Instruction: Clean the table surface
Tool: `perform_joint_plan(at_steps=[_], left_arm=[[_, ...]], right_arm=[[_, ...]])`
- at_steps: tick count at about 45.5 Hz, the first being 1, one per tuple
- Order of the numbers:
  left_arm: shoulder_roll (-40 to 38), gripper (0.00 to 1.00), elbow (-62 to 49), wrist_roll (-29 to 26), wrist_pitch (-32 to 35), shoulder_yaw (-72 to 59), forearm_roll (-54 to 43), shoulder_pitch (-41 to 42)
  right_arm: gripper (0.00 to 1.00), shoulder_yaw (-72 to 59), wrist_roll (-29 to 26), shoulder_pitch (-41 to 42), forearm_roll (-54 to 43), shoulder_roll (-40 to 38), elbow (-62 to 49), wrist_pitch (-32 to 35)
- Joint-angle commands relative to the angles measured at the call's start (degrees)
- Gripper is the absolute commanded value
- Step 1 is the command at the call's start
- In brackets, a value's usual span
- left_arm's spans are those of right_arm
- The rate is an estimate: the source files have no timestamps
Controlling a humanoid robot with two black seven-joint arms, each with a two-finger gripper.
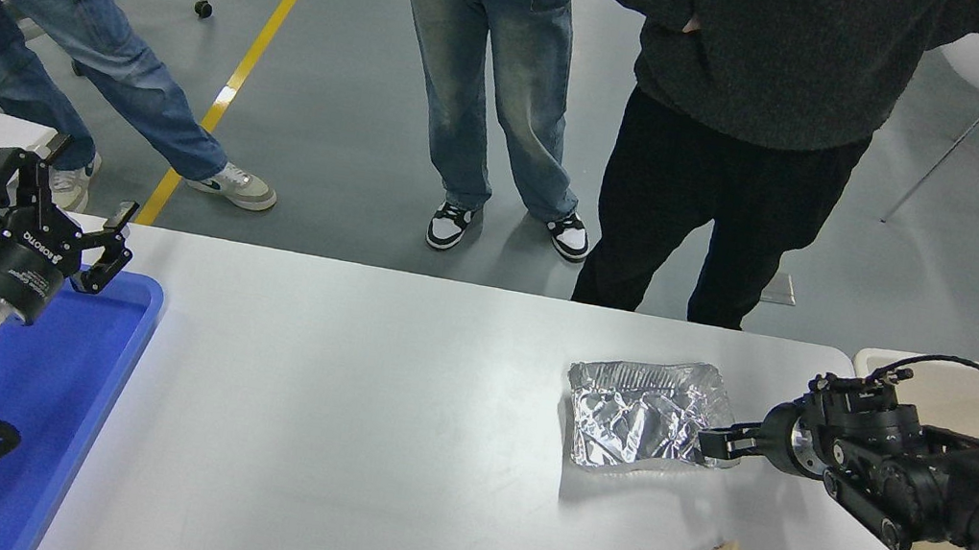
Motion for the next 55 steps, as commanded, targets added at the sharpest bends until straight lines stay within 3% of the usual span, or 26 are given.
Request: perform_joint_plan(at_steps=[1,25,36,46,50,55], left_arm=[[0.01,1.00,0.00,0.00,0.00,0.00,0.00,-0.03],[0.01,1.00,0.00,0.00,0.00,0.00,0.00,-0.03],[0.01,1.00,0.00,0.00,0.00,0.00,0.00,-0.03],[0.01,1.00,0.00,0.00,0.00,0.00,0.00,-0.03],[0.01,1.00,0.00,0.00,0.00,0.00,0.00,-0.03],[0.01,1.00,0.00,0.00,0.00,0.00,0.00,-0.03]], right_arm=[[0.79,-0.06,-0.09,-0.43,0.26,0.79,-0.84,0.01],[0.46,-0.15,-0.01,-0.08,0.26,0.79,-0.93,0.62],[0.36,-0.15,-0.01,0.18,0.35,0.61,-0.93,1.06],[0.17,0.02,0.08,0.36,0.79,0.53,-0.84,2.11],[0.00,0.02,0.08,0.53,1.58,0.44,-0.84,2.99],[0.00,0.90,0.08,0.80,1.67,0.26,-1.02,5.36]])
